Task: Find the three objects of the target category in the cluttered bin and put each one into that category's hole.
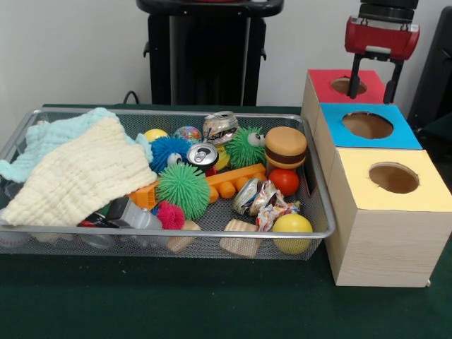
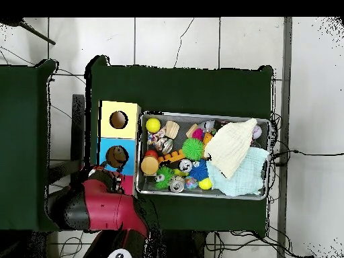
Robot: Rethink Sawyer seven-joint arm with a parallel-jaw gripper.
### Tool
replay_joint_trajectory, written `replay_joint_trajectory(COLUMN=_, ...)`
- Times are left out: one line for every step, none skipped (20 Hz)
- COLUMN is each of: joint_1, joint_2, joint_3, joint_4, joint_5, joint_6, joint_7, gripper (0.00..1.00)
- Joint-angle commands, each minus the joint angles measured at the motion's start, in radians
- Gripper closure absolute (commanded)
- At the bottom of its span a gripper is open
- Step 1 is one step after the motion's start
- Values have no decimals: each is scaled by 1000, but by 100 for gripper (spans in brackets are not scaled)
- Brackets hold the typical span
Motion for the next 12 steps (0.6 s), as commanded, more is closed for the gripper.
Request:
replay_joint_trajectory(joint_1=-38, joint_2=9, joint_3=77, joint_4=-8, joint_5=34, joint_6=-5, joint_7=186, gripper=0)
replay_joint_trajectory(joint_1=-42, joint_2=-2, joint_3=78, joint_4=-6, joint_5=31, joint_6=6, joint_7=180, gripper=0)
replay_joint_trajectory(joint_1=-48, joint_2=-15, joint_3=77, joint_4=-2, joint_5=27, joint_6=18, joint_7=172, gripper=0)
replay_joint_trajectory(joint_1=-53, joint_2=-32, joint_3=73, joint_4=0, joint_5=20, joint_6=38, joint_7=159, gripper=0)
replay_joint_trajectory(joint_1=-66, joint_2=-52, joint_3=74, joint_4=5, joint_5=10, joint_6=56, joint_7=142, gripper=0)
replay_joint_trajectory(joint_1=-83, joint_2=-72, joint_3=77, joint_4=15, joint_5=-3, joint_6=66, joint_7=122, gripper=0)
replay_joint_trajectory(joint_1=-109, joint_2=-90, joint_3=86, joint_4=26, joint_5=-15, joint_6=69, joint_7=100, gripper=0)
replay_joint_trajectory(joint_1=-133, joint_2=-100, joint_3=92, joint_4=32, joint_5=-29, joint_6=67, joint_7=80, gripper=0)
replay_joint_trajectory(joint_1=-164, joint_2=-114, joint_3=108, joint_4=44, joint_5=-40, joint_6=65, joint_7=60, gripper=0)
replay_joint_trajectory(joint_1=-196, joint_2=-128, joint_3=124, joint_4=56, joint_5=-51, joint_6=63, joint_7=40, gripper=0)
replay_joint_trajectory(joint_1=-223, joint_2=-141, joint_3=134, joint_4=65, joint_5=-62, joint_6=64, joint_7=22, gripper=0)
replay_joint_trajectory(joint_1=-251, joint_2=-149, joint_3=148, joint_4=71, joint_5=-77, joint_6=62, joint_7=3, gripper=0)
